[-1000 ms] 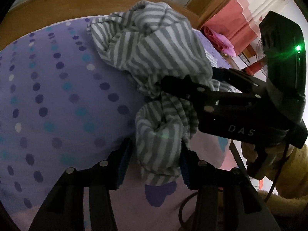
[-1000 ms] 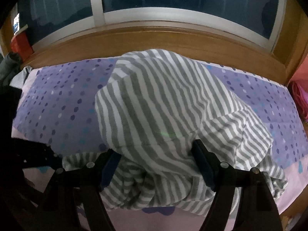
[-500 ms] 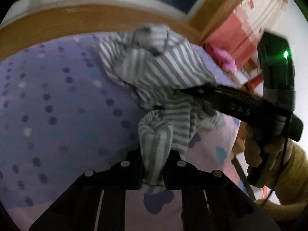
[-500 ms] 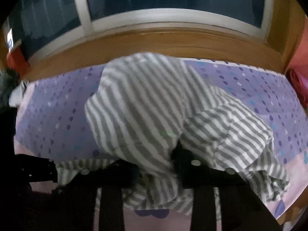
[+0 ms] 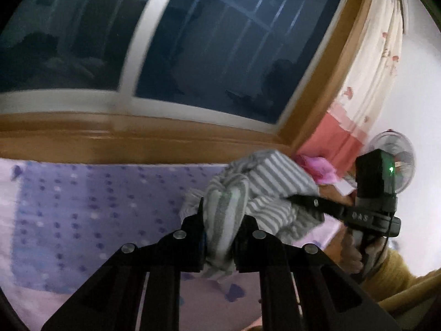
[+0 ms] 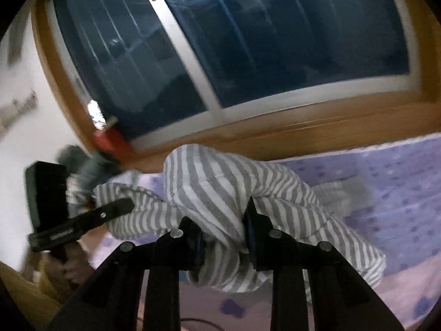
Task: Fold clothes
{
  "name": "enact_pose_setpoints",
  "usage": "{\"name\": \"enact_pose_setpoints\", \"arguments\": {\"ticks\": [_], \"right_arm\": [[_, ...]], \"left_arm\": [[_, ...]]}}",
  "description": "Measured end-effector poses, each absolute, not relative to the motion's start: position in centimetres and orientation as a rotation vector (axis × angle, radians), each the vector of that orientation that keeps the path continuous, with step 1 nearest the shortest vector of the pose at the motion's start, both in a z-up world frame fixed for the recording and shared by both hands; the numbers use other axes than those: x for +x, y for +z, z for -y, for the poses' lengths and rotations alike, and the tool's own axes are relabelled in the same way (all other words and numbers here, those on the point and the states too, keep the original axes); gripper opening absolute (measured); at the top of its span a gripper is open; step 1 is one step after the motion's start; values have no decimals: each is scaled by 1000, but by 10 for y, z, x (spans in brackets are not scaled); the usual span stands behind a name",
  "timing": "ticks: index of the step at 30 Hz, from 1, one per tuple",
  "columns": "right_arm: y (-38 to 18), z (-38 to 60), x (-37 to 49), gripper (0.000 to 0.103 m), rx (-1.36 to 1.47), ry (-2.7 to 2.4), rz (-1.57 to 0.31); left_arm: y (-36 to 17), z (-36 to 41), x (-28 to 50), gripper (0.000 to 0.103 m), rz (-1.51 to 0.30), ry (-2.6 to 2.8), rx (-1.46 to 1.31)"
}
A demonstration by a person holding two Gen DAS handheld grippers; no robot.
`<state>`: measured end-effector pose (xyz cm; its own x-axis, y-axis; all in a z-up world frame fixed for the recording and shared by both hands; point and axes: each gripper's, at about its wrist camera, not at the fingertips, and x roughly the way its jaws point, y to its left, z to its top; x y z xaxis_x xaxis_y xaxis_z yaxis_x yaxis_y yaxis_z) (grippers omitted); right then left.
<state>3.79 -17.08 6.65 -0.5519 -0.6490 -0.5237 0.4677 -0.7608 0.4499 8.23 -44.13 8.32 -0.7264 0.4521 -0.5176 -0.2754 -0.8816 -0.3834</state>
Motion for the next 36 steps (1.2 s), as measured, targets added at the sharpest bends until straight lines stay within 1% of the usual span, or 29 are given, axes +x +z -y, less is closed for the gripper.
{"name": "enact_pose_setpoints", "arguments": {"ticks": [1,2,3,4,8,12,14,16,17,18,19,23,25,27,30,33,36], "right_arm": [[60,176,36,26,946,-2257,327],[53,184,35,30,989,-2230,298],[44,193,35,38,1032,-2213,258],[35,201,36,41,1075,-2203,209],[10,222,47,42,1151,-2186,38],[1,215,52,42,1192,-2168,22],[0,205,47,43,1202,-2203,23],[-1,196,36,46,1213,-2247,53],[-2,191,28,51,1218,-2269,76],[-2,184,21,56,1227,-2295,95],[-3,175,13,56,1246,-2330,109],[-19,155,-7,56,1324,-2387,124],[-28,148,-8,56,1358,-2388,134],[-35,143,-7,56,1385,-2385,141],[-43,140,-9,56,1400,-2381,150],[-44,142,-12,56,1398,-2378,176],[-39,140,-16,56,1379,-2388,172]], "left_arm": [[79,443,84,14,376,2610,-896],[74,453,85,14,377,2632,-923],[65,464,85,14,408,2660,-966],[57,475,85,14,438,2688,-1009],[16,531,91,14,599,2805,-1204],[-16,565,99,14,751,2765,-1327],[-25,566,101,14,761,2723,-1363],[-32,559,98,16,725,2696,-1390],[-35,555,96,17,707,2687,-1396],[-37,551,95,20,693,2676,-1399],[-39,550,96,23,685,2663,-1400],[-32,541,107,23,631,2613,-1371],[-20,545,119,23,627,2630,-1295],[-9,560,126,26,671,2684,-1242],[3,576,129,28,680,2762,-1205],[5,575,118,30,708,2721,-1181],[-1,560,91,41,741,2603,-1143]]}}
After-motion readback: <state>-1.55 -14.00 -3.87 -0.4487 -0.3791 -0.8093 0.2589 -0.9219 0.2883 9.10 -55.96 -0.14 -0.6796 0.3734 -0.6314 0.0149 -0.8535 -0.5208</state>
